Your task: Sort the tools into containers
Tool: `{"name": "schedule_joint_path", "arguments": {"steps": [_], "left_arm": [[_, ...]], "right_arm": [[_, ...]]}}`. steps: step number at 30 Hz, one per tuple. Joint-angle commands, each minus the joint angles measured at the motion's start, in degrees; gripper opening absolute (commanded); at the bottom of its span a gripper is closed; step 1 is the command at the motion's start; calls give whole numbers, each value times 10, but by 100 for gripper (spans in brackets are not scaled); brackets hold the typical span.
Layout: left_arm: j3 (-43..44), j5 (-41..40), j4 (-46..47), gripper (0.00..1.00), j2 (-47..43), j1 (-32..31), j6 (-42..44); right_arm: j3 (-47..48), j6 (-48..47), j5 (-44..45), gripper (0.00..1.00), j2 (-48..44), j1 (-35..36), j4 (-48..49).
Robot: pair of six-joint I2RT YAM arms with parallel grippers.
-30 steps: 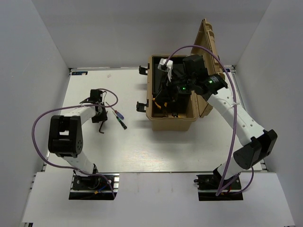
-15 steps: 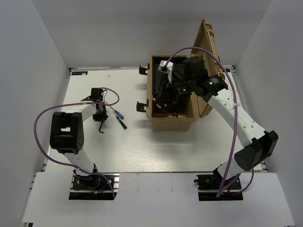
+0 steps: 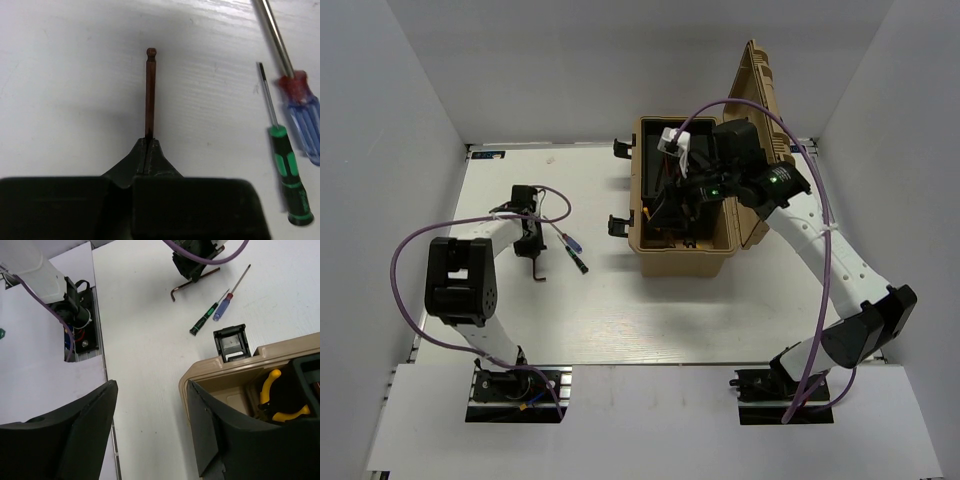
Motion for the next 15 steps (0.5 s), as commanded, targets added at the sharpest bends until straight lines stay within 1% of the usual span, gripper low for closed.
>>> {"name": "schedule_joint_path", "arguments": {"steps": [1,3,4,8,10,11,13,14,15], "left_arm": [[33,29,-32,0,-71,-2,-9],[65,45,-47,0,-93,-8,-9],[78,63,-47,0,-112,-8,-15],[151,105,-68,0,-152,-13,-26],[179,163,-53,0,-164,-18,-26],[189,222,-36,0,-164,-24,-26],[222,272,-16,0,-158,-30,-35],[232,331,13,0,-145,-39,-40],[241,355,31,0,-139,-47,-47]], "right_arm": [[9,-17,3,63,-22,3,-14],[11,-18,5,60,-22,3,-17],[10,-17,5,56,-22,3,-17],[11,-17,12,55,-21,4,-18],[12,-16,19,55,-22,5,-20],[16,-17,21,54,-20,7,-21],[22,-19,51,42,-18,7,-25],[27,-17,64,33,-18,7,-27],[28,-17,118,21,-19,9,-27]]}}
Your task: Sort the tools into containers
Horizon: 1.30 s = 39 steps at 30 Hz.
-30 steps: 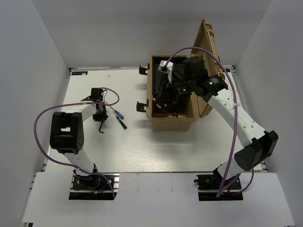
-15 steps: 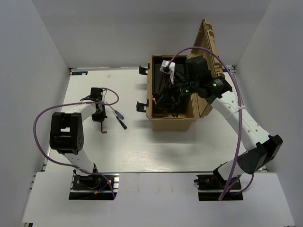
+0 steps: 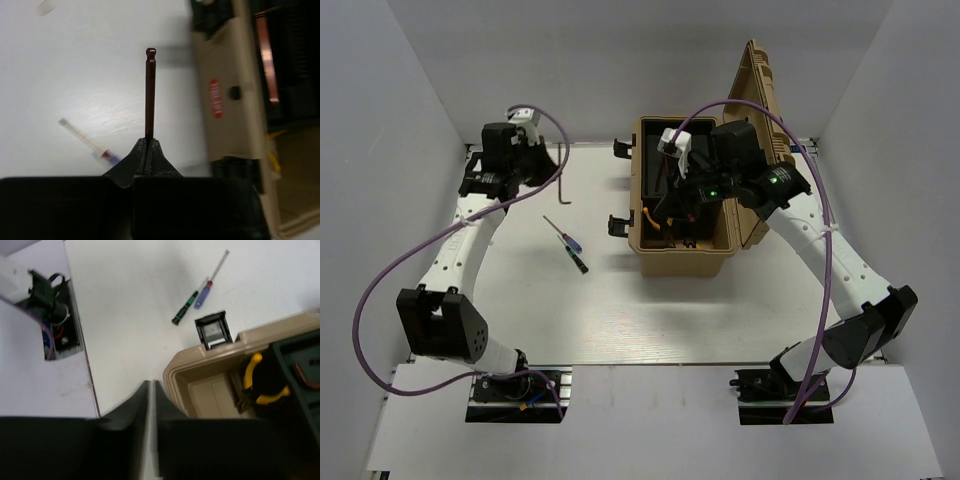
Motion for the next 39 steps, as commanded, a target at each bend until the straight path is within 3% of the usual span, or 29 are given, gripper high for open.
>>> {"name": "schedule_joint_path", "arguments": {"steps": [1,5,10,18,27,29,31,34,37,39], "left_arm": [[56,159,62,0,21,-26,-34],[151,223,89,0,95,-59,-62],[253,246,155,0,188,-106,-103],[390,233,203,0,340,-158,-164],[465,126,125,1,424,-184,-150],[473,108,102,8,430,-184,-143],[482,100,89,23,443,-190,-137],[507,94,73,46,450,-195,-131],[508,94,73,57,450,-195,-131],[508,94,73,58,444,-195,-131]], "right_arm": [[31,-2,98,0,-18,5,-9],[27,1,240,0,-29,6,10],[7,8,312,0,-36,4,26],[-11,8,325,0,-44,2,30],[-47,6,327,0,-54,1,39],[-50,4,328,0,-57,1,41],[-49,6,328,1,-55,2,41],[-48,7,323,12,-58,1,38],[-47,4,315,17,-62,1,34],[-44,-11,280,21,-70,0,26]]}}
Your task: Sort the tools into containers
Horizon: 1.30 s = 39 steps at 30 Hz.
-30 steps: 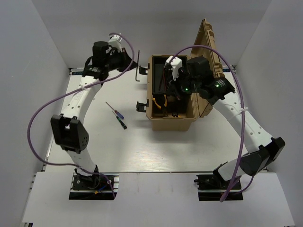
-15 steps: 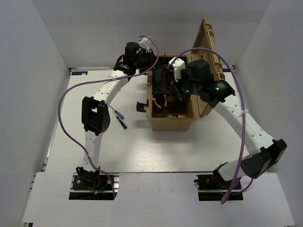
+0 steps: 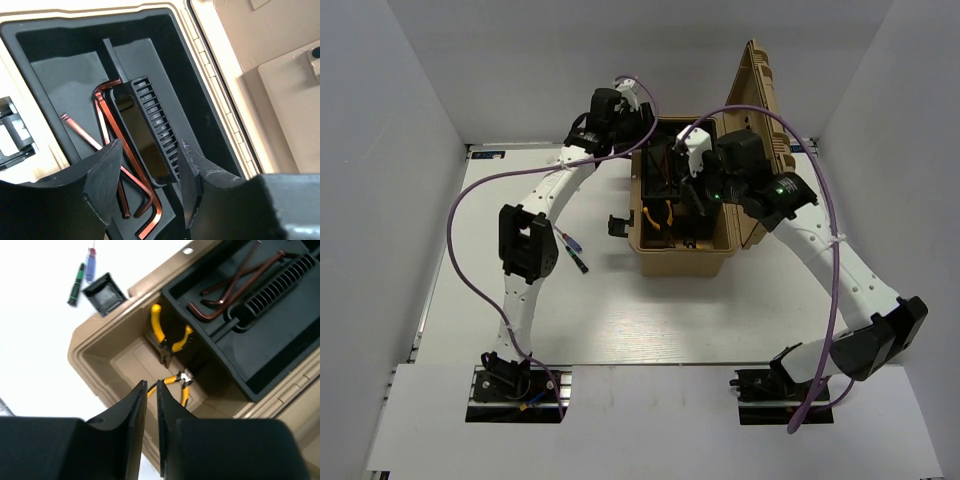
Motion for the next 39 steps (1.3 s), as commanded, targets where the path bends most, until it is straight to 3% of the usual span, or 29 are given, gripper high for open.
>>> {"name": "schedule_joint_path", "arguments": {"steps": [1,3,4,5,7,9,10,12,13,14,17,19,26,29,31,33,35,39], "left_arm": [[20,-11,-12,58,-28,-6,7],[20,-19,-25,52,-60,-6,12],[14,-28,-31,40,-77,-6,26],[0,-53,-36,30,-98,-11,33],[-86,-88,-42,6,-191,-11,44],[-172,-165,-42,0,-269,-11,49],[-272,-192,-32,0,-309,-11,49],[-368,-252,-26,0,-425,-11,49],[-451,-268,-26,5,-457,-5,43],[-488,-295,-32,22,-487,1,37],[-610,-348,-55,50,-573,1,9],[-672,-360,-66,58,-605,1,-18],[-760,-352,-55,60,-623,1,-51],[-766,-352,-55,60,-614,1,-56],[-766,-357,-49,60,-598,1,-56],[-760,-357,-43,60,-571,1,-56],[-743,-357,-43,60,-546,1,-61],[-711,-386,-63,52,-471,1,-78]], "right_arm": [[8,-18,-53,19,-29,-2,6],[13,-35,-133,9,-35,-3,-26],[13,-51,-189,0,-41,-2,-36],[15,-50,-196,0,-43,-3,-37],[22,-31,-143,0,-50,-3,-30],[26,-12,-74,0,-55,-4,10],[34,11,12,0,-56,-6,17],[42,17,137,0,-56,-17,53],[60,18,160,0,-56,-19,59],[66,18,204,0,-54,-26,63],[98,14,266,0,-48,-35,103],[122,4,282,0,-40,-40,124],[213,1,300,0,-14,-61,147],[213,-31,390,0,-11,-69,206],[178,-108,481,0,-16,-78,284],[120,-192,528,0,-31,-93,436],[92,-235,536,0,-41,-106,489],[36,-223,526,0,-76,-139,464]]}}
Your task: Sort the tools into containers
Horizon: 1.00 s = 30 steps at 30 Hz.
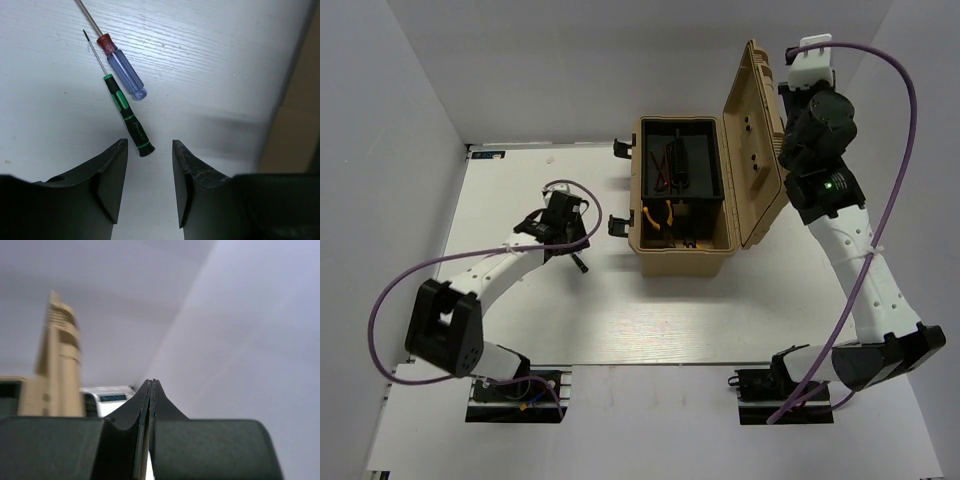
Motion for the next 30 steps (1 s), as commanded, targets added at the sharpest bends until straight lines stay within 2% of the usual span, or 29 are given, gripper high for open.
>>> {"name": "schedule_joint_path", "arguments": {"steps": [1,5,10,15,18,30], "left_arm": [[32,-36,-8,51,49,0,-16],[53,-67,5,50,90,5,-35],[125,-77,-7,50,169,16,-42],[159,-83,-13,51,233,28,-53],[153,-83,-18,54,240,34,-59],[140,-89,-7,57,260,50,-59]], "right_arm": [[-25,-33,31,0,-41,-28,66],[-55,-2,17,0,-55,-73,42],[-78,60,-8,0,-63,-121,-2],[-101,99,-50,0,-81,-162,-34],[-108,117,-68,0,-84,-184,-48],[-130,190,-143,0,-95,-243,-97]]}}
